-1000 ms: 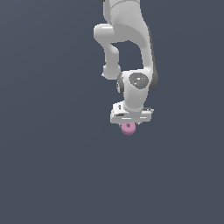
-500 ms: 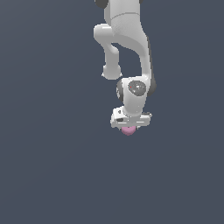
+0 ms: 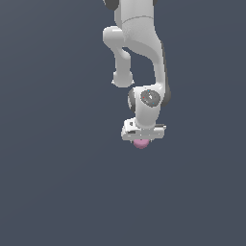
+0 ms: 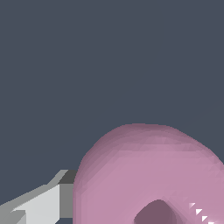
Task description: Pick up the object and move it to a goal position.
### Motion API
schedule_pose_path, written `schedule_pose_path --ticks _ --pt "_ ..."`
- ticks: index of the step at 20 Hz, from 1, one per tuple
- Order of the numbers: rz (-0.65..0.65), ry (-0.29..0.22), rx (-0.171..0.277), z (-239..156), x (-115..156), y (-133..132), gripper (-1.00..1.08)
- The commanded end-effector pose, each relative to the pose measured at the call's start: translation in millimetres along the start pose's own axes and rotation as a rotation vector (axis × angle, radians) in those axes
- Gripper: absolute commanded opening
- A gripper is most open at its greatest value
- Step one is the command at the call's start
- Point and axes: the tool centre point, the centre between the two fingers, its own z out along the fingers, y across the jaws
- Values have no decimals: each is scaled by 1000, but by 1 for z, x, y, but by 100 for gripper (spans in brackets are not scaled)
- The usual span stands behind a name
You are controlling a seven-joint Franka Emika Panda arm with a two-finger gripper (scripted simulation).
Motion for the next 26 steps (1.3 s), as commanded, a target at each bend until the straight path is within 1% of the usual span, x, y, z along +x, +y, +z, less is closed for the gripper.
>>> schedule_pose_path --ticks 1,2,3,6,14,19,26 --pt "-1 -6 0 4 -2 0 -100" --pt "-1 -6 0 4 -2 0 -100" --pt "0 5 0 -2 2 0 -100" --pt "0 5 0 -4 1 0 -100" --pt "0 5 0 -28 -7 4 -100" --pt "0 4 0 -58 -18 8 -100" --pt "0 3 0 -118 -38 17 -100"
